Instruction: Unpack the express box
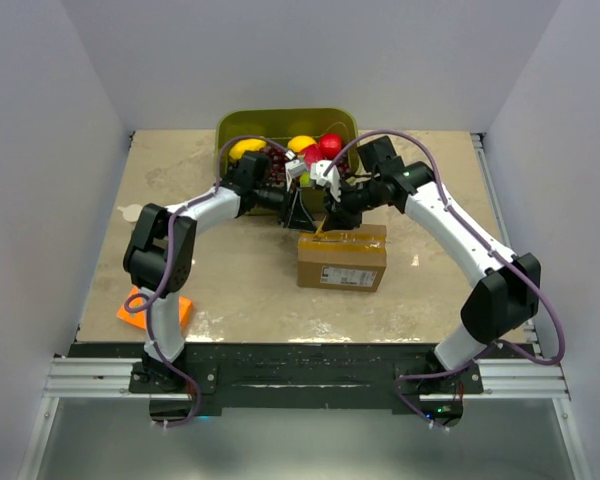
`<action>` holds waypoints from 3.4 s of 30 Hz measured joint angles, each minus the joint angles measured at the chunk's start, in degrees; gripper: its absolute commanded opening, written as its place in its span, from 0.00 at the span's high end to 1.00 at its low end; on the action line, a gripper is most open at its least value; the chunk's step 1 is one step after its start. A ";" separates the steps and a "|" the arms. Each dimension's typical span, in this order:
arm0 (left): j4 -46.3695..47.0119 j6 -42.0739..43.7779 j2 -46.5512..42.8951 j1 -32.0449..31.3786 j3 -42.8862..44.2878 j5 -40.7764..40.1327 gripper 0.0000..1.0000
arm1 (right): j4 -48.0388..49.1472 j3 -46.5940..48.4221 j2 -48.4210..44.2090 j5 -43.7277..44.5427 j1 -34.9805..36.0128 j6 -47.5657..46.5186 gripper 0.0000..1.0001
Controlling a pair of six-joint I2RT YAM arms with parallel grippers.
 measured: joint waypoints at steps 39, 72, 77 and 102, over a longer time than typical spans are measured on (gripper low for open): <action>-1.79 5.79 0.28 -0.04 0.92 1.66 0.79 | -11.78 -2.19 -4.70 0.66 -11.23 -3.87 1.00; 24.98 11.37 -18.38 -8.90 -16.24 -10.19 0.00 | -23.30 3.10 -2.10 2.62 -18.45 -12.87 1.00; 26.64 15.26 -16.15 -13.84 -16.50 -13.03 0.00 | -23.28 3.19 -1.88 2.67 -18.34 -12.13 1.00; 12.17 46.75 -11.89 -12.72 -14.23 -15.04 0.13 | -21.20 2.16 -3.21 2.62 -17.46 -15.74 1.00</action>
